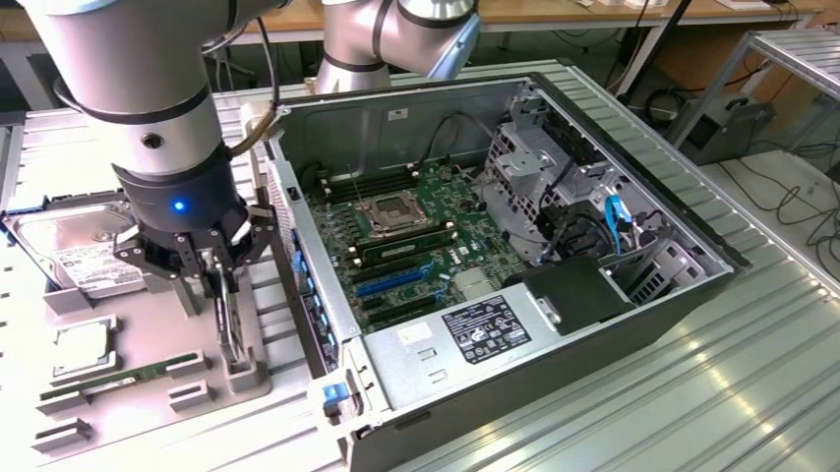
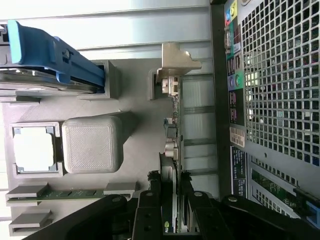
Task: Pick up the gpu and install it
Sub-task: 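Pick up the gpu and move the gpu toward the slot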
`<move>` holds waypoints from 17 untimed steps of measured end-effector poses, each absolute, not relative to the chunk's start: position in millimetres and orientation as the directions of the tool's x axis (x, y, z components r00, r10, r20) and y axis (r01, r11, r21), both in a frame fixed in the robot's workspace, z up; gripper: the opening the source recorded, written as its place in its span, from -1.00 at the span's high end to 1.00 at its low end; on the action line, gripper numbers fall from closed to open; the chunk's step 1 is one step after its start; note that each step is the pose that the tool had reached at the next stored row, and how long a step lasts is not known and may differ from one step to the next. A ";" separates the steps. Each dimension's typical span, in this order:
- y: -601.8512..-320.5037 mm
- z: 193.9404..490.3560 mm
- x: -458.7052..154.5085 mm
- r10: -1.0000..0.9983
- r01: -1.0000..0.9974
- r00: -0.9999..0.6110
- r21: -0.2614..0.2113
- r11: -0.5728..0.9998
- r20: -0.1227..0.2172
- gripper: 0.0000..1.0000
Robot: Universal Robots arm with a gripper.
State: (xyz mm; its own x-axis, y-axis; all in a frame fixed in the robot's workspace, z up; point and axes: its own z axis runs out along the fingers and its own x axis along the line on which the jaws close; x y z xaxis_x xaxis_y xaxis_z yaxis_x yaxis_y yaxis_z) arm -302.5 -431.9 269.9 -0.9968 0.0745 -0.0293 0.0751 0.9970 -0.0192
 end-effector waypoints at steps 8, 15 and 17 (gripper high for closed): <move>-431.9 284.9 -302.5 0.075 0.075 -0.997 -0.019 0.997 -0.029 0.48; -431.9 288.3 -302.5 0.075 0.075 -0.997 -0.019 0.997 -0.029 0.48; -431.9 289.5 -302.5 0.074 0.075 -0.997 -0.019 0.997 -0.029 0.48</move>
State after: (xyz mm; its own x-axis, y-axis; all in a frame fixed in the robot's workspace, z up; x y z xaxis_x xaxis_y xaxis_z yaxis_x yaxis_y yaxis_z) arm -302.5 -431.9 289.5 -0.9968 0.0745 -0.0292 0.0750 0.9970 -0.0193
